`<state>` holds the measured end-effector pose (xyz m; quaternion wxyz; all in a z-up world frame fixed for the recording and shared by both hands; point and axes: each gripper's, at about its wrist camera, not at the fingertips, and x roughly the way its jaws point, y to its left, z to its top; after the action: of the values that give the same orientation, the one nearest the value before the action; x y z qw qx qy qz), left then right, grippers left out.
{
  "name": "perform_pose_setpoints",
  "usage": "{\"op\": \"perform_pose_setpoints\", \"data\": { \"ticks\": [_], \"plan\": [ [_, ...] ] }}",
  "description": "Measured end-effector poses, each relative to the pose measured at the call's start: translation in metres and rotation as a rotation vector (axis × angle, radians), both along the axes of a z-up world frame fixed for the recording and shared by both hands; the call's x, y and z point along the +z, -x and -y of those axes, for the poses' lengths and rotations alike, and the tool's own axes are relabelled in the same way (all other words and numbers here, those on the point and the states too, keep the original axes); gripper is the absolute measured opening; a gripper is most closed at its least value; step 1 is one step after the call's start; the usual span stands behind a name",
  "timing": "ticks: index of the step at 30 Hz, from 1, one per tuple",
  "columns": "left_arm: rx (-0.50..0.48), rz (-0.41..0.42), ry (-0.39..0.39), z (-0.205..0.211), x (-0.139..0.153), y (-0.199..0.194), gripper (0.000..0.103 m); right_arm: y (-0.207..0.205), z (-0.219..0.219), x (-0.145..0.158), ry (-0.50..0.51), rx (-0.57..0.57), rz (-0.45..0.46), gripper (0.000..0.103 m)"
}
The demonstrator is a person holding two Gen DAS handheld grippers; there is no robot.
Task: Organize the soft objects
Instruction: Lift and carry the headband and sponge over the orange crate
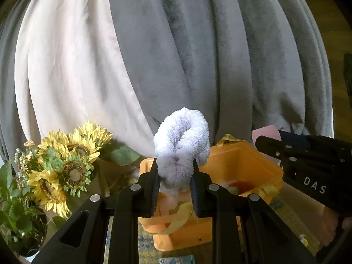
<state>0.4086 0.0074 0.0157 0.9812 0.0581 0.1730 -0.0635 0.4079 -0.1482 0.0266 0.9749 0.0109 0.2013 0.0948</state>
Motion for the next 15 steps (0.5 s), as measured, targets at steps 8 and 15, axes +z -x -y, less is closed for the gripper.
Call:
{"op": "perform_pose_setpoints", "data": {
  "ticks": [8,15],
  "plan": [
    [0.004,-0.029,-0.007,0.000,-0.015,-0.031,0.025,-0.031,0.000,-0.012,0.005,-0.006,-0.025,0.037],
    [-0.017,-0.113,0.006,0.002,-0.033,-0.068,0.025,-0.057,0.003,-0.026,0.005,-0.016,-0.065,0.037]
  ]
}}
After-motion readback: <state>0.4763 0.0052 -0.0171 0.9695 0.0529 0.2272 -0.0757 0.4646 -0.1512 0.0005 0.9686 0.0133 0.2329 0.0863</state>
